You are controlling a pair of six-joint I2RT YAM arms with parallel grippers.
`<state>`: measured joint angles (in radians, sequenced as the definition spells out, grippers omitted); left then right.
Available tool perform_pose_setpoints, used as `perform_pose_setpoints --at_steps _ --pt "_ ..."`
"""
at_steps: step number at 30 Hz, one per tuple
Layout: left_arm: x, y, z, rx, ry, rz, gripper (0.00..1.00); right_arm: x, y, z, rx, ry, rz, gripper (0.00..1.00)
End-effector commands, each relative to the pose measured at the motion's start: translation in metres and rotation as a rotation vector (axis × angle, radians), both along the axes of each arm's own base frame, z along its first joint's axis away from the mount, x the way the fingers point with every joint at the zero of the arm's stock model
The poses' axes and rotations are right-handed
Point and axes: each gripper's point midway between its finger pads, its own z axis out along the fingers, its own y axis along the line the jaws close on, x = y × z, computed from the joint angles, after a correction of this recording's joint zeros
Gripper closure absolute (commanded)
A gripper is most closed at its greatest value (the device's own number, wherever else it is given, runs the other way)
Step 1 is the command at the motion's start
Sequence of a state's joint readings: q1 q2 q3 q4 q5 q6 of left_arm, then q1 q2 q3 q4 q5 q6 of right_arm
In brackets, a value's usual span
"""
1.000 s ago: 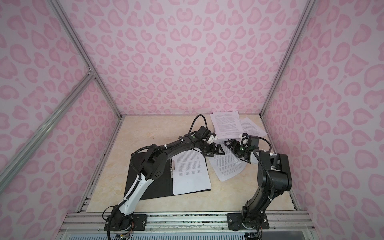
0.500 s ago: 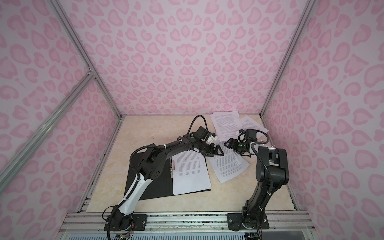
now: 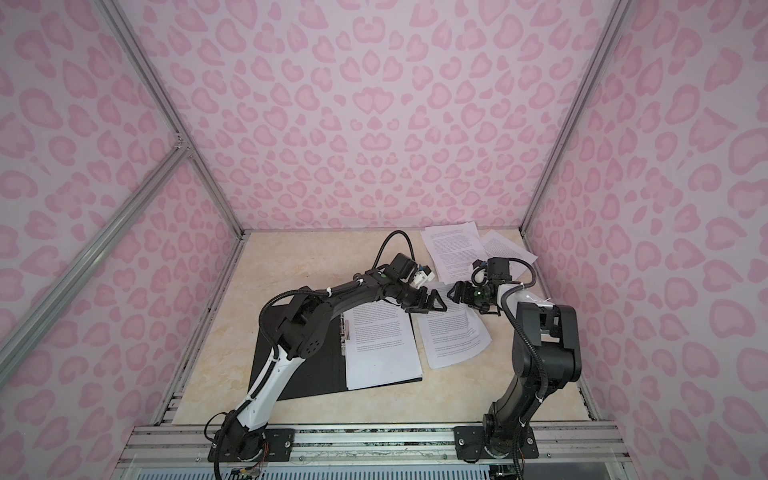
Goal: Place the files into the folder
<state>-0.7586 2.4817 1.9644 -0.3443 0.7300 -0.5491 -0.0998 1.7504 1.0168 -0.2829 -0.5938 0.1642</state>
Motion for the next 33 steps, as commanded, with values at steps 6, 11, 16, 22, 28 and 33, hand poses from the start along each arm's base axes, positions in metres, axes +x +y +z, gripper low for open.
perform_pose_setpoints --at_steps 6,11,16,22,28,33 --pt "-0.013 0.054 -0.066 0.315 0.105 0.092 0.03 0.012 -0.011 -0.002 -0.070 0.010 0.017 0.21" --pt "-0.013 0.053 -0.066 0.310 0.106 0.094 0.03 0.006 -0.009 -0.018 -0.032 0.067 0.018 0.24" --pt "-0.012 0.053 -0.068 0.309 0.113 0.098 0.04 -0.014 -0.018 -0.021 0.001 0.112 -0.045 0.29" --pt "-0.012 0.056 -0.071 0.308 0.120 0.103 0.04 -0.039 -0.034 -0.019 0.015 0.135 -0.132 0.34" --pt "-0.011 0.055 -0.073 0.304 0.126 0.106 0.04 -0.048 -0.030 -0.002 0.030 0.095 -0.138 0.35" --pt "-0.011 0.056 -0.073 0.305 0.128 0.108 0.04 -0.049 -0.026 0.001 0.071 0.077 -0.144 0.40"
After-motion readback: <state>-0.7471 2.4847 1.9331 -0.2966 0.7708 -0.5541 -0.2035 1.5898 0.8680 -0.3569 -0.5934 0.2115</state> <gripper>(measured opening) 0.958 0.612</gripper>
